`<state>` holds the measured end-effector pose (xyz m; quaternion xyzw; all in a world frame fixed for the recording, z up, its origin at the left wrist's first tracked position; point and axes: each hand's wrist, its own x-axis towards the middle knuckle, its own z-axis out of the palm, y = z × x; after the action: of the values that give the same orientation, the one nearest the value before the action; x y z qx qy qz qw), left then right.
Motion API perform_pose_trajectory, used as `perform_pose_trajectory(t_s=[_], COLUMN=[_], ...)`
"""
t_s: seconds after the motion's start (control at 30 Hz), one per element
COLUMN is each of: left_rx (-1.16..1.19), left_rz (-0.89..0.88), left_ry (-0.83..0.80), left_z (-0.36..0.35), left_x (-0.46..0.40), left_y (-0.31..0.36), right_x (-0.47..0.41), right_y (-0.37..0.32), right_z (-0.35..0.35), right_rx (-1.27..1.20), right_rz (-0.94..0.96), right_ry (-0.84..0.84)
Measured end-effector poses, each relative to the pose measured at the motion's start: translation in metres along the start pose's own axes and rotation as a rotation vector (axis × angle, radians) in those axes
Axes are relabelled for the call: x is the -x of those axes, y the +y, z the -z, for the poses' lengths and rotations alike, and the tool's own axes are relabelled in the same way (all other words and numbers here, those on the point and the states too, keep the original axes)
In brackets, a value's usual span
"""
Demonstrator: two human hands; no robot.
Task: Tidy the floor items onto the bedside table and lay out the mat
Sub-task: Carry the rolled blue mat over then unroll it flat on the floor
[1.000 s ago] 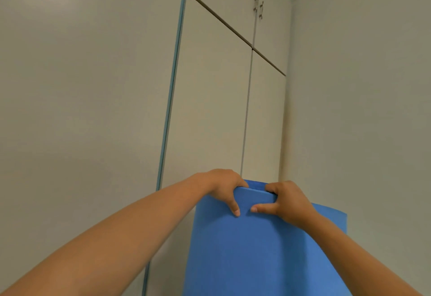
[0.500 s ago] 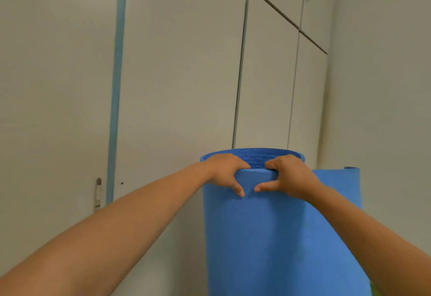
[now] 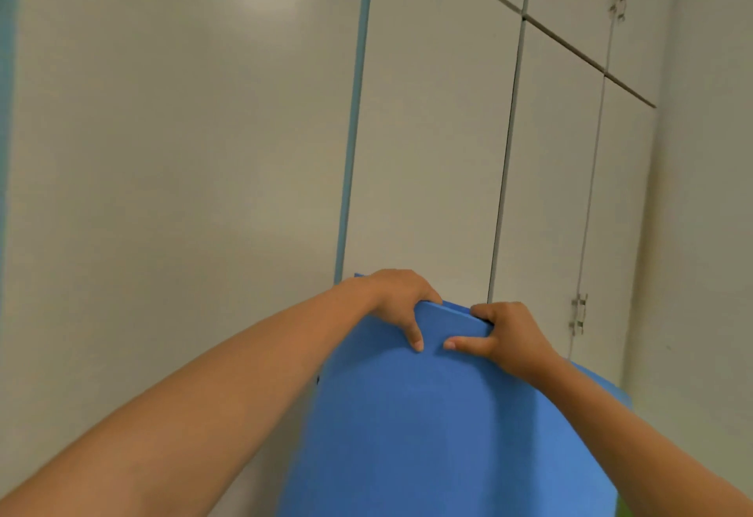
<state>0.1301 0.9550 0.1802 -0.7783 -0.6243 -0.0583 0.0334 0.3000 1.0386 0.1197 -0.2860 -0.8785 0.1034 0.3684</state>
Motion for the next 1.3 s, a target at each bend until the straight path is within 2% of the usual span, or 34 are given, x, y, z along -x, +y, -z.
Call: perform_pose_trajectory(t_s=[0.17, 0.33, 0.73, 1.0, 1.3], left_rx=[0.042, 0.065, 0.05, 0.11, 0.161], left_rz=[0.129, 0.201, 0.268, 0.24, 0.116], left_ry=[-0.053, -0.034, -0.019, -0.001, 0.002], left_z=[0.011, 0.024, 0.008, 0.002, 0.016], left_x=[0.046, 0.081, 0.129, 0.178, 0.253], left_y=[-0.021, -0.021, 0.016, 0.005, -0.026], right_x=[-0.004, -0.005, 0.035, 0.054, 0.086], right_y=[-0.044, -0.073, -0.098, -0.145, -0.232], right_z=[-0.026, -0.028, -0.013, -0.021, -0.039], right_rx=[-0.151, -0.184, -0.014, 0.103, 0.142], right_rz=[0.054, 0.123, 0.27, 0.297, 0.168], right_ry=[-0.046, -0.075, -0.133, -0.173, -0.12])
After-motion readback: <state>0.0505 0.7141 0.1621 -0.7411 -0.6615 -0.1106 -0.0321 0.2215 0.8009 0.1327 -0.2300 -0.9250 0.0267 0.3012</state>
